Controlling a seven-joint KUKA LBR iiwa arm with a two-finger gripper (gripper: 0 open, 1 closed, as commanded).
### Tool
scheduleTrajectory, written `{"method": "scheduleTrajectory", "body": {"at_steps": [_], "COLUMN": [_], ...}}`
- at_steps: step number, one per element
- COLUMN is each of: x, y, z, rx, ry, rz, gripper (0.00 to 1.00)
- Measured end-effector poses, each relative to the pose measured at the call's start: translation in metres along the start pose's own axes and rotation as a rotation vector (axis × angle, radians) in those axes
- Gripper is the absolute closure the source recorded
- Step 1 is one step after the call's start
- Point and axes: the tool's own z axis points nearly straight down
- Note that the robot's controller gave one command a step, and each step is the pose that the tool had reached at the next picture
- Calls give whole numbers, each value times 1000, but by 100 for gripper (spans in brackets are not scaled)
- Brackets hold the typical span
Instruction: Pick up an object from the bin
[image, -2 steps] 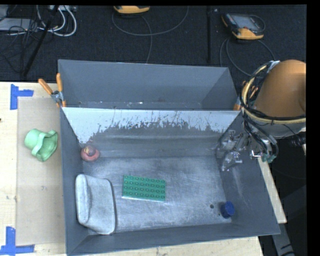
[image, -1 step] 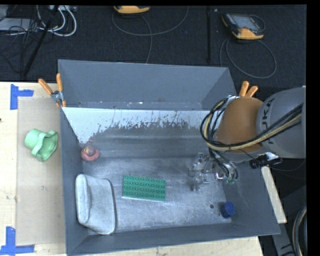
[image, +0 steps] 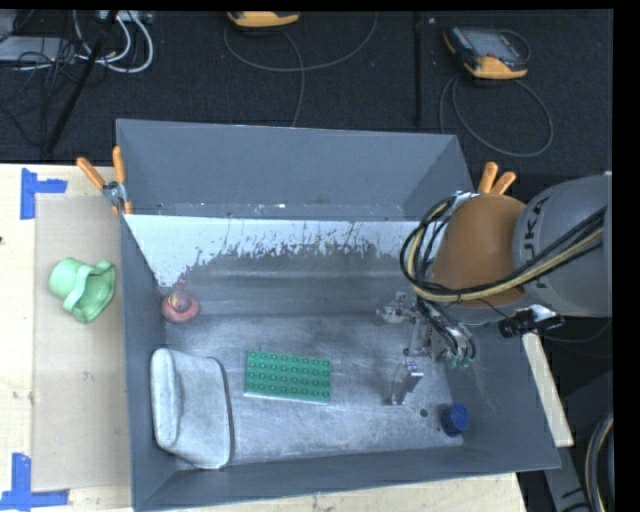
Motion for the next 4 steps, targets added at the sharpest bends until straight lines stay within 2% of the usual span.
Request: {"method": "scheduleTrajectory", "body": {"at_steps": [1, 2, 3, 4], "x": [59, 34, 32, 32], "y": [101, 150, 149, 140], "z": [-38, 1, -4, -167], "rx": [-4, -2, -2, 0], "ry": [5, -4, -8, -6], "rz": [-118, -114, -114, -156], "gripper": [0, 0, 100, 100]}}
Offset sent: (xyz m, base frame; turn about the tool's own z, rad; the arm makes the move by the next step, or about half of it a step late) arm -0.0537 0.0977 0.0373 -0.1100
